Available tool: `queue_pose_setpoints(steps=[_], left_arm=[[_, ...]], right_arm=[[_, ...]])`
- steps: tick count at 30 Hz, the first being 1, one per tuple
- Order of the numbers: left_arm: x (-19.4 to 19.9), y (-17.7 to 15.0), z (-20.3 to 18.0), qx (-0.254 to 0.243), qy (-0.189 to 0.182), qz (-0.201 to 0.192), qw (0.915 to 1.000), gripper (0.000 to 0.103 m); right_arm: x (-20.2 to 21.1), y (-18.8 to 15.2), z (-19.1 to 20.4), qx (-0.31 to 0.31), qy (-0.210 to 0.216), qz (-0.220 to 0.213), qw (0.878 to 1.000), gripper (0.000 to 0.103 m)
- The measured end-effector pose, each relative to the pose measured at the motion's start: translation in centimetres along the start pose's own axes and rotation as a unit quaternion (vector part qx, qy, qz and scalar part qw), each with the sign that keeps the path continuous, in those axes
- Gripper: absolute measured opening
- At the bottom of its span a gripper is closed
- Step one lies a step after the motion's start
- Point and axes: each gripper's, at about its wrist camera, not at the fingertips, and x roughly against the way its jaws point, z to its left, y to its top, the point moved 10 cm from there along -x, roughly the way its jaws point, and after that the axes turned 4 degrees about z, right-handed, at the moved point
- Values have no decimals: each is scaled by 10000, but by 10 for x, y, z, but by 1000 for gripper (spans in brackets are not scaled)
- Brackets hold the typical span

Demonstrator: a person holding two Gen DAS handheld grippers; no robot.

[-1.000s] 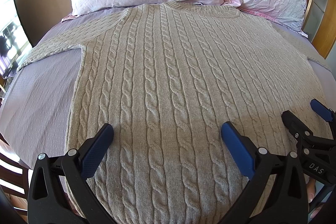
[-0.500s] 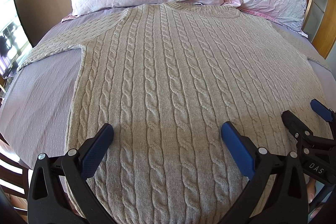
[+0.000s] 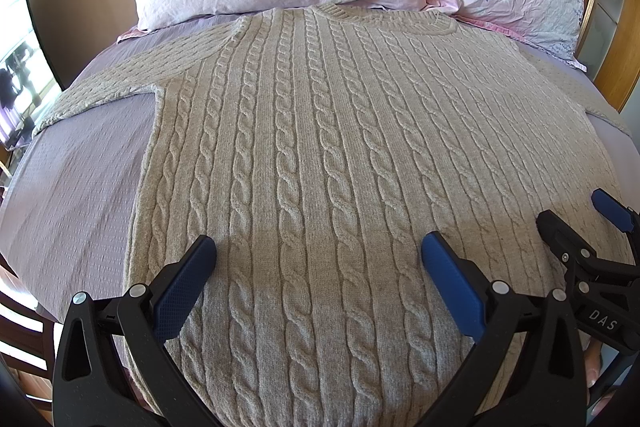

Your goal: Fold small clothes

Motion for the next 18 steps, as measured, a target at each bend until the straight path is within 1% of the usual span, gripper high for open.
queue_pose_setpoints(steps=[5,7,8,9,10,11,12,13,14,16,17,18], left_arm=[[-1,1,0,-32,-14,78,10000,102],[-4,5,-1,-51,-13,86,9999,102],[-5,7,-1,-68,-23,82,9999,102],[-5,8,-1,-96,-42,69,9999,102],[-6,9,-1,-133,-56,63,9999,102],[-7,11,0,-161,-87,69,9998,102],[-3,6,-1,-180,-95,72,9998,102],[-2,5,-2,-219,-86,102,9997,102],[-2,6,-2,-273,-76,131,9995,102],[0,13,0,-339,-27,47,9994,102],[3,19,2,-339,-1,-99,9994,102],[9,28,6,-324,-2,-343,9989,102]], right_arm=[[4,4,7,42,5,46,10000,101],[2,8,6,139,67,-12,9999,101],[5,8,8,226,163,-65,9996,101],[8,9,6,379,400,-99,9984,101],[9,12,3,346,615,-33,9975,101],[14,17,-7,182,855,-19,9962,101],[24,26,-27,-166,1141,-150,9932,101],[35,38,-48,-531,1313,-346,9893,101],[44,50,-79,-951,1345,-547,9848,101],[59,70,-162,-2037,1171,-957,9673,101],[60,76,-203,-2542,1073,-1080,9551,101],[57,78,-248,-3096,912,-1105,9400,101]])
